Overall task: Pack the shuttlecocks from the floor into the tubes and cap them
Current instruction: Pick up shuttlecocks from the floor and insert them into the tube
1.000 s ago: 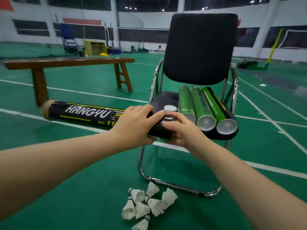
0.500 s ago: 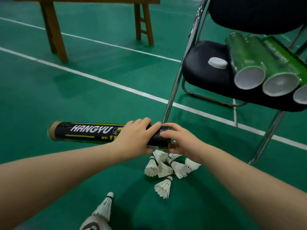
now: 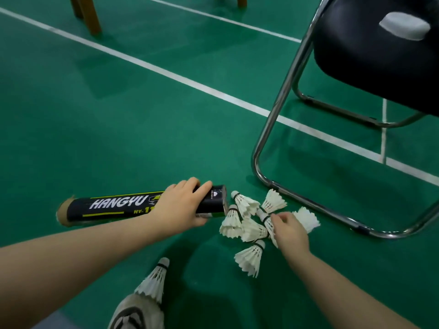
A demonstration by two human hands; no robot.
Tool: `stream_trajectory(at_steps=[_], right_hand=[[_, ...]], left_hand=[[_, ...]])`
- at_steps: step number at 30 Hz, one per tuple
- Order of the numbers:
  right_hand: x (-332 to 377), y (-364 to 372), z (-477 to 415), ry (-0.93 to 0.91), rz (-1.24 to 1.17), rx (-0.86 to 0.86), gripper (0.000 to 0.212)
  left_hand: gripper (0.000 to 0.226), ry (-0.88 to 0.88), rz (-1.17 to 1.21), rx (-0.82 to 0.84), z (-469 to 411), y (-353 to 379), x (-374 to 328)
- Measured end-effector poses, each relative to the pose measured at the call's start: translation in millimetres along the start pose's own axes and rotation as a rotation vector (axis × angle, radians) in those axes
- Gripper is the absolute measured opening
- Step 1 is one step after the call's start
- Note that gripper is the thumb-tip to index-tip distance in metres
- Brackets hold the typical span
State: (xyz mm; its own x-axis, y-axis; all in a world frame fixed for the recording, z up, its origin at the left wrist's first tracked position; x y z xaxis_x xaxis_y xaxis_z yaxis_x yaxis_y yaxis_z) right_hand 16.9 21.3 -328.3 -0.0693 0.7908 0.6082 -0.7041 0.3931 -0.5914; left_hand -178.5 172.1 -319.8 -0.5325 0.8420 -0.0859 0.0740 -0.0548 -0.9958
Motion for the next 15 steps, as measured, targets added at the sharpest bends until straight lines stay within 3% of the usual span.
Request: stream_trajectory(at_steps=[3,6,11,15], right_hand=[[-24.7,-1.0,-0.2,0.024,0.15,-0.085,0.011],[-36.6,3.4,-5.9,0.052,0.155,-0.106,0.016],[-33.9,7.6,-11.9,0.108,-0.063,-0.197,0.008],[-15.2,3.8,-1.7,-0.052,-0.304,-0.296,0.004]], left_hand=[[0.081,0.001,-0.008,0.012,1.4,7.5,-1.1],[0.082,0.022,-0.013,0.001,2.3,10.5,-7.6],[0.081,0.019,0.007,0.034,5.2,12.1,-16.9],[0.077,-0.011,0.035,0.058,8.3,11.0,-16.0]])
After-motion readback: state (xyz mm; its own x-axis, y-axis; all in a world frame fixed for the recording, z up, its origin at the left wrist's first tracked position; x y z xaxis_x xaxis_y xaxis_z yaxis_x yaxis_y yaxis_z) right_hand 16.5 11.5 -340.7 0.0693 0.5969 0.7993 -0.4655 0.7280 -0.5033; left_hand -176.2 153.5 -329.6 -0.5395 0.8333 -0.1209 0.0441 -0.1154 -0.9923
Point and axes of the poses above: each hand's wrist, its own z-axis away from the middle knuckle, its own y-axis out of the palm, x = y × z, the point moved 1 cm from there along -z, towards the middle knuckle, and after that the axes turned 3 degrees about y, right-handed, at the moved point
